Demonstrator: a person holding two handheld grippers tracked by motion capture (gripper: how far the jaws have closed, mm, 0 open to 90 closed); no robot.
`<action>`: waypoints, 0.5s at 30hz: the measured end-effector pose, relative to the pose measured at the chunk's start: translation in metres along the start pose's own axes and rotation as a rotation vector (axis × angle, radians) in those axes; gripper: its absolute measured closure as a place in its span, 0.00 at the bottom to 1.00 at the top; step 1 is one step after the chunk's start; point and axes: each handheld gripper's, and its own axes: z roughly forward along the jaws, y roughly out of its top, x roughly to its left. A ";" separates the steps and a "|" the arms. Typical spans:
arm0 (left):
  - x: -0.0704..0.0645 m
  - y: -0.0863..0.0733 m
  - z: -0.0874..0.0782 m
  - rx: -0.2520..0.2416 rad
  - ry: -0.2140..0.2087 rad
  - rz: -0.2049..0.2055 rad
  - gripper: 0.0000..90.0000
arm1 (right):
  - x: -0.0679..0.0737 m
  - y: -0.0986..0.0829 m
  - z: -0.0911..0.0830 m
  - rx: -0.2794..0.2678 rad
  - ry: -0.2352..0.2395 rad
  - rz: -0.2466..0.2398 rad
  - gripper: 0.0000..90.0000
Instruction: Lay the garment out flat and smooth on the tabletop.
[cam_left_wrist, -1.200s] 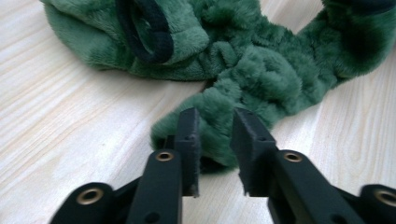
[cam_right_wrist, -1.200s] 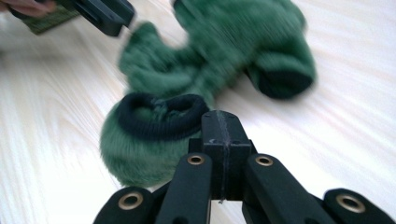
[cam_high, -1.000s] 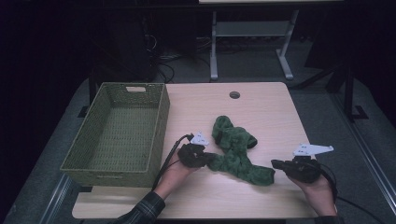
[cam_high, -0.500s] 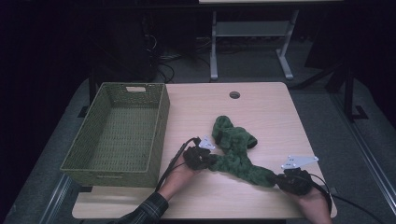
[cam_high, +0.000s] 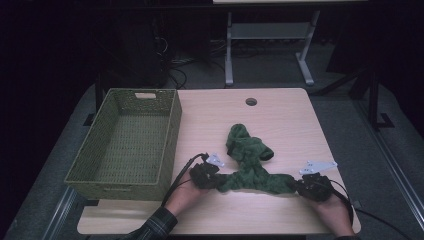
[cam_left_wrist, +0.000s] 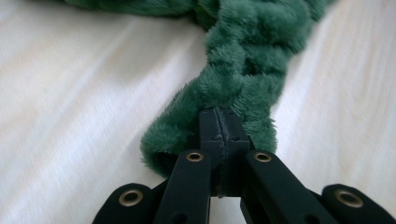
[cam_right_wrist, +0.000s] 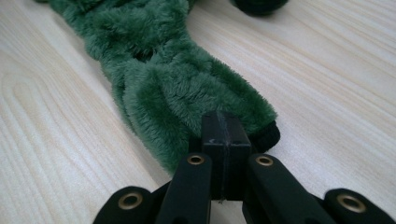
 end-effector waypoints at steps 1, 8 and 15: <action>-0.001 -0.003 -0.002 0.005 -0.004 0.003 1.00 | 0.001 0.000 0.000 0.002 0.001 0.002 1.00; -0.015 -0.027 -0.018 0.008 -0.012 0.002 1.00 | 0.015 -0.004 -0.001 0.015 0.011 -0.017 1.00; -0.016 -0.025 -0.024 -0.020 -0.031 -0.012 0.88 | 0.022 -0.003 -0.003 0.003 0.036 -0.041 0.92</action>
